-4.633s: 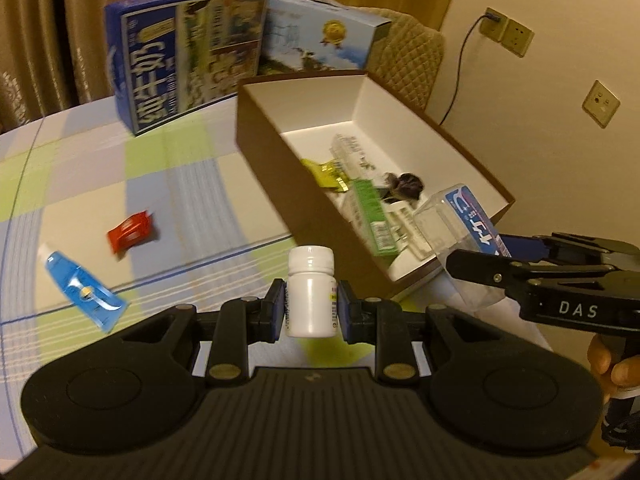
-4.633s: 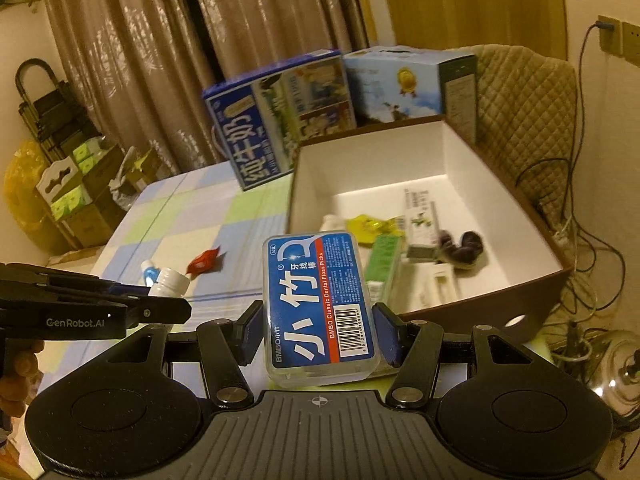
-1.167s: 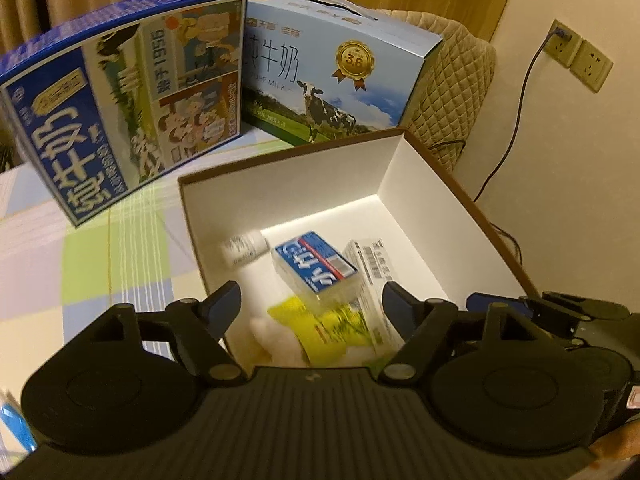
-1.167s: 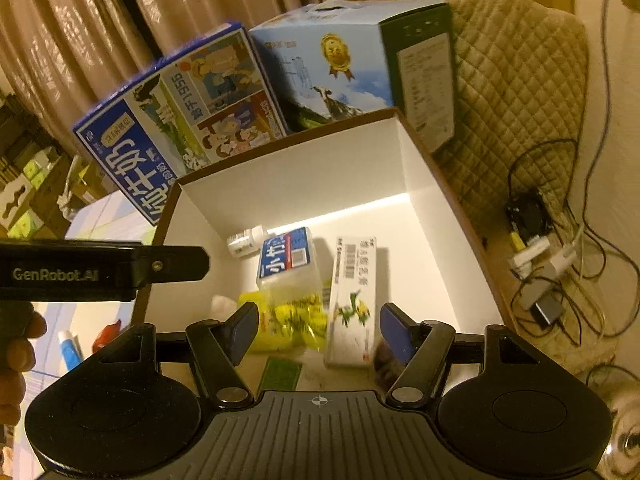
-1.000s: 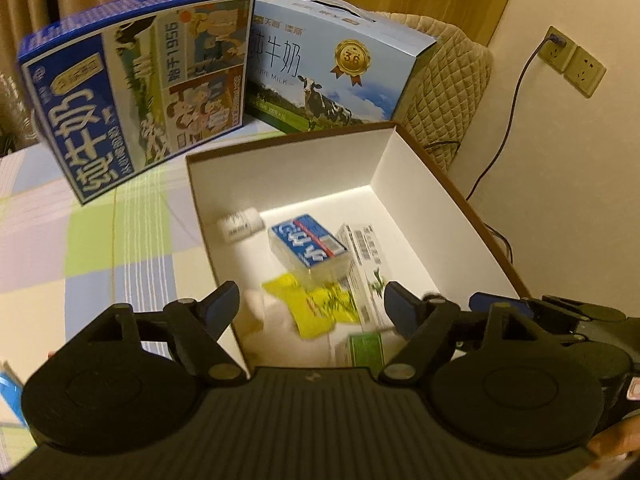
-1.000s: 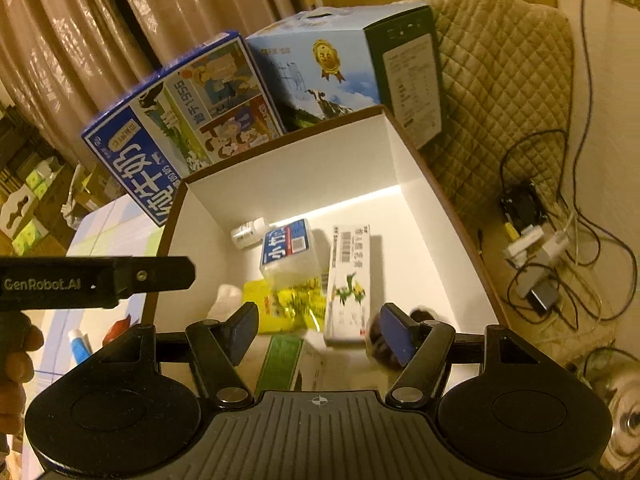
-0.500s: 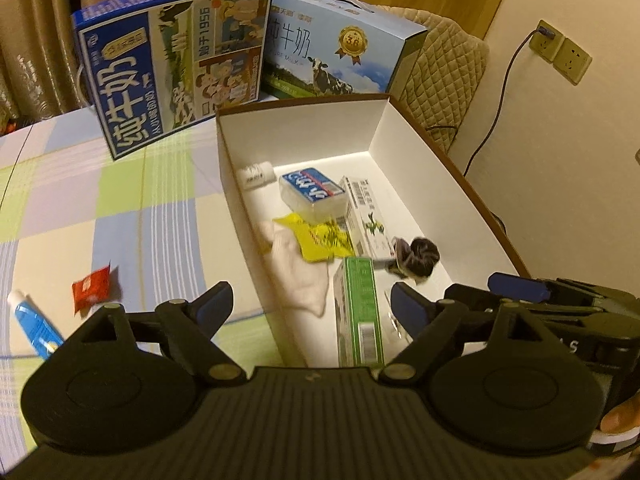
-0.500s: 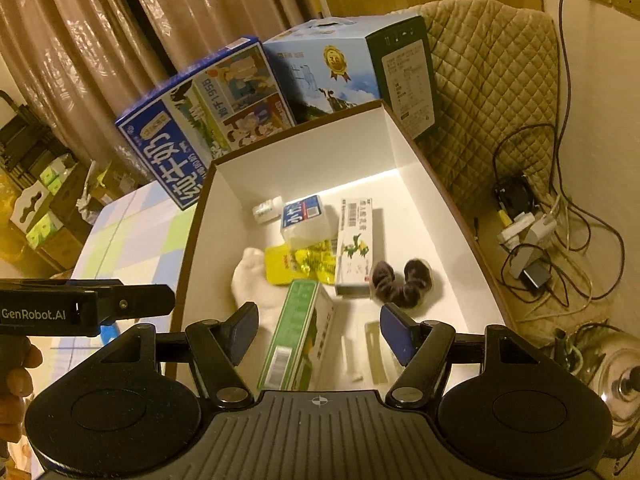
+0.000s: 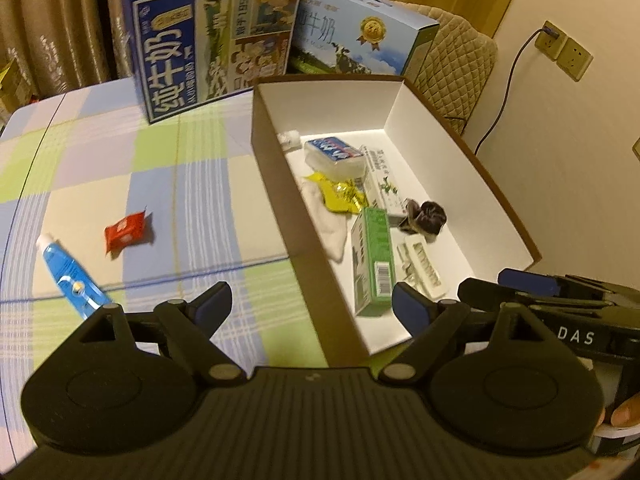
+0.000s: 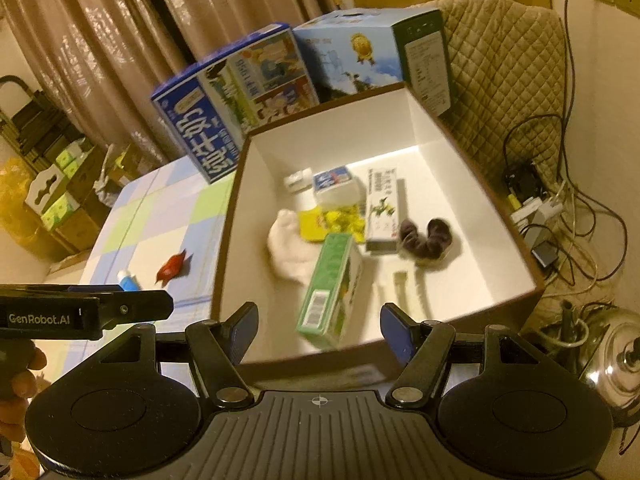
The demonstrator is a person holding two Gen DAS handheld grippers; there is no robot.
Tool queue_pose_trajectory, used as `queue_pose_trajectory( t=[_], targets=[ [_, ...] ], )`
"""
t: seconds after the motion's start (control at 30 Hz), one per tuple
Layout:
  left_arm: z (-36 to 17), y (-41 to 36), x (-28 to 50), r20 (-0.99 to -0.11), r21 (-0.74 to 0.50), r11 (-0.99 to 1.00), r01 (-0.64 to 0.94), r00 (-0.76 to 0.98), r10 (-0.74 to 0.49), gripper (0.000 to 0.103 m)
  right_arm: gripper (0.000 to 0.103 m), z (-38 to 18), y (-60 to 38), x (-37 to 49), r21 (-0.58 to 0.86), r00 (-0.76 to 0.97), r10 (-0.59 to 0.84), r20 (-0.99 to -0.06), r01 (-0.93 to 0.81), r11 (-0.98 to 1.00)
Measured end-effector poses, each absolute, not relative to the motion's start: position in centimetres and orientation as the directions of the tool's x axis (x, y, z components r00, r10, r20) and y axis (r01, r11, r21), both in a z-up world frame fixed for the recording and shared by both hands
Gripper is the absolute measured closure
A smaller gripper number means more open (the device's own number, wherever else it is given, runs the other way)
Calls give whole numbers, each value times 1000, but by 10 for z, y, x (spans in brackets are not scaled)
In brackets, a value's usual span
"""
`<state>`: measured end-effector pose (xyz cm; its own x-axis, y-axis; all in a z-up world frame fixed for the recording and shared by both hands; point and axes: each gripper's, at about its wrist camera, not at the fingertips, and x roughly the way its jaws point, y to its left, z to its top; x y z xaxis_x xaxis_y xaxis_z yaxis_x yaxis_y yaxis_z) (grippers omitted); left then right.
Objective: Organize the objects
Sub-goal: 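Withdraw both tools from the box toward the blue tube and red candy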
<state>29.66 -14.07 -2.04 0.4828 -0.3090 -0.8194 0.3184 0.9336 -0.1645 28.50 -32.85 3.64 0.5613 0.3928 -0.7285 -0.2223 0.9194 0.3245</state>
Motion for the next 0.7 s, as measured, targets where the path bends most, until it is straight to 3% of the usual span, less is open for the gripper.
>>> queue_pose_trajectory(
  t=[0.7],
  targets=[
    [-30, -71, 256, -842, -167, 950, 262, 464, -276, 18, 38, 29, -263, 235, 335, 492, 438, -752, -287, 897]
  ],
)
